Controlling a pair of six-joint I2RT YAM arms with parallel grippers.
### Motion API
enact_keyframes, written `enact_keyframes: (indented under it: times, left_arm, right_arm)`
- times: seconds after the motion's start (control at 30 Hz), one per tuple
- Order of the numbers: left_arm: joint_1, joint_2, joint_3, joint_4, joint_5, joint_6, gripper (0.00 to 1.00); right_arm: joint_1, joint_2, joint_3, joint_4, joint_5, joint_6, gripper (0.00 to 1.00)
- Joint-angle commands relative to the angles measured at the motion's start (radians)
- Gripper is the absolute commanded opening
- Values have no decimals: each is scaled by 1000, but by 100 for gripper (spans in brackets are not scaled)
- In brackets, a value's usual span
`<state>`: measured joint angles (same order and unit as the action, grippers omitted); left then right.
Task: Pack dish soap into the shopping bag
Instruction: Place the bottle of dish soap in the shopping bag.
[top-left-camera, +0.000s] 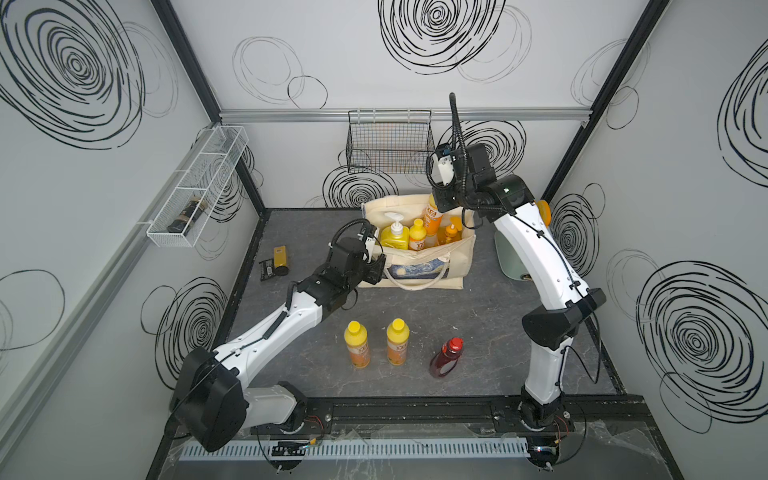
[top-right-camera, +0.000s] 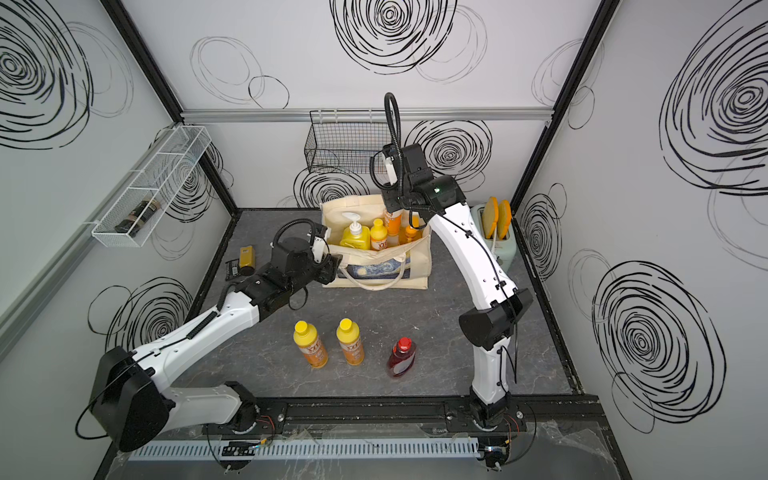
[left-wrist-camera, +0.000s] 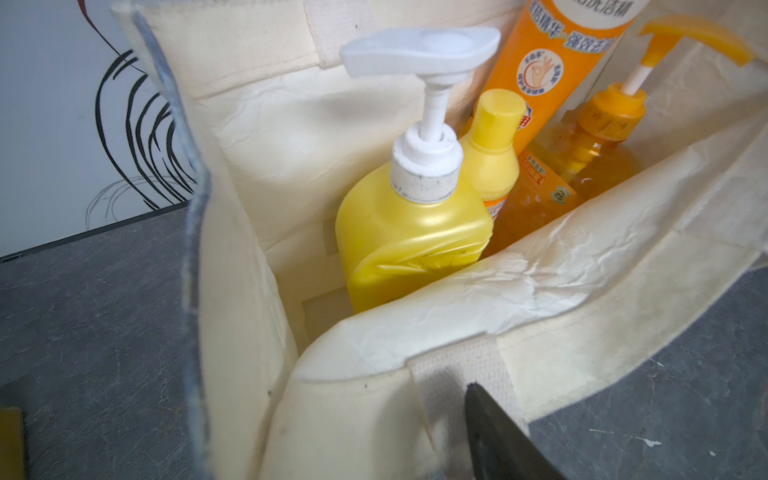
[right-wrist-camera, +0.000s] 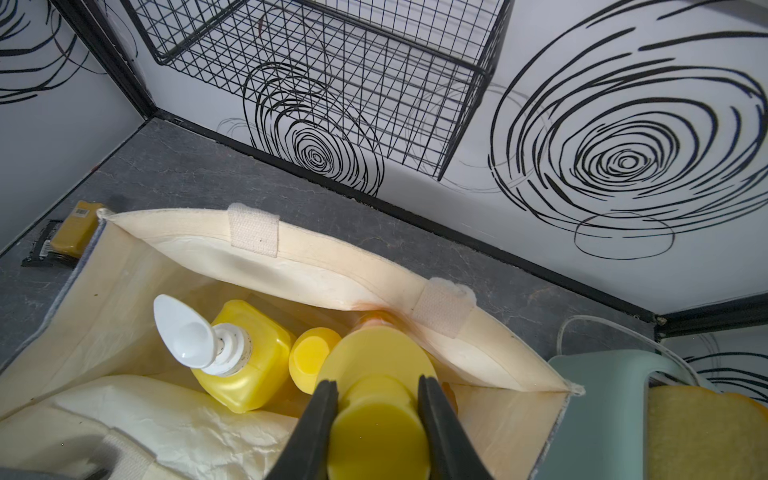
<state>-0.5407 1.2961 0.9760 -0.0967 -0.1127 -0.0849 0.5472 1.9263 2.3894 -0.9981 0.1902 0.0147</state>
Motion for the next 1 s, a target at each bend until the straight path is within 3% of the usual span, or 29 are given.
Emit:
enact_keyframes:
  times: [0.0, 0.33, 0.67, 0.97]
  left_arm:
    - [-18, -4, 24, -6, 17, 15, 65]
    - [-20, -4, 26, -6, 18, 14, 65]
    - [-23, -22, 21, 4, 11, 12, 65]
    - [-24, -47, 10, 18, 2, 9, 64]
  right_arm:
    - [-10, -112, 52, 55, 48, -19, 0]
    - [14, -208, 25, 122, 22, -18, 0]
    - [125, -273, -81, 117, 66, -19, 0]
    - [129, -285, -165, 159, 37, -15, 0]
